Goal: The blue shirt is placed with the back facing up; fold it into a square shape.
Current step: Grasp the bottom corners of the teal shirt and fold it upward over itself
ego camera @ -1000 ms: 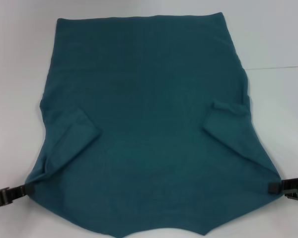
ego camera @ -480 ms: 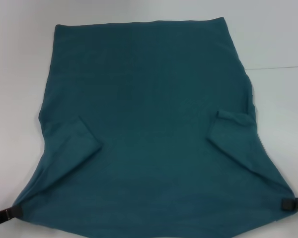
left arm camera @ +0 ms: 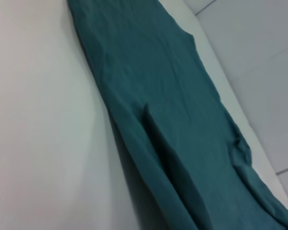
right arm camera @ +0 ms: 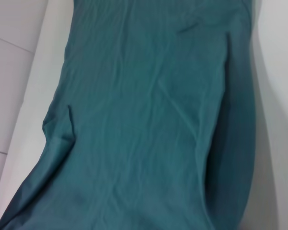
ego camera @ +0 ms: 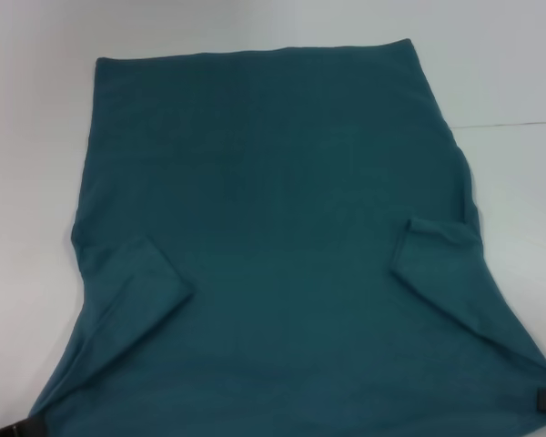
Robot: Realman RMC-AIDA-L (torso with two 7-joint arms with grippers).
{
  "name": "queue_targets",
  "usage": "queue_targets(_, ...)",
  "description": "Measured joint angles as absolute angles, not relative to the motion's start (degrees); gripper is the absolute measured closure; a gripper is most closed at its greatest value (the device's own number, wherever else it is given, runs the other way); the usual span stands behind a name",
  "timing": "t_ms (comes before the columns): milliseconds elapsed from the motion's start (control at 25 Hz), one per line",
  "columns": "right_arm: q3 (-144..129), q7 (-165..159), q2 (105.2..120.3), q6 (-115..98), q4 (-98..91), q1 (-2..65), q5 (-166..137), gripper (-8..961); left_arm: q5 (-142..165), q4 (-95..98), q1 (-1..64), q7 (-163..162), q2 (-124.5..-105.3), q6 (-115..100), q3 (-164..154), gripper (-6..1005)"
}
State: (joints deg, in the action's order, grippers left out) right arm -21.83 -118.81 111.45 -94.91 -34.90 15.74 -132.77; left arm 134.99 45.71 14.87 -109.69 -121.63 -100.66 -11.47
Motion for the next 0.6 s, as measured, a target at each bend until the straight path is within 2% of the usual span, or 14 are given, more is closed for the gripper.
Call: queue_targets(600,-18.8,-118.7,109.88,-98.3,-35.0,11.9,-134.6,888,134.8,47.3,12.1,-109.5,-122.29,-107.8,-8.7,950)
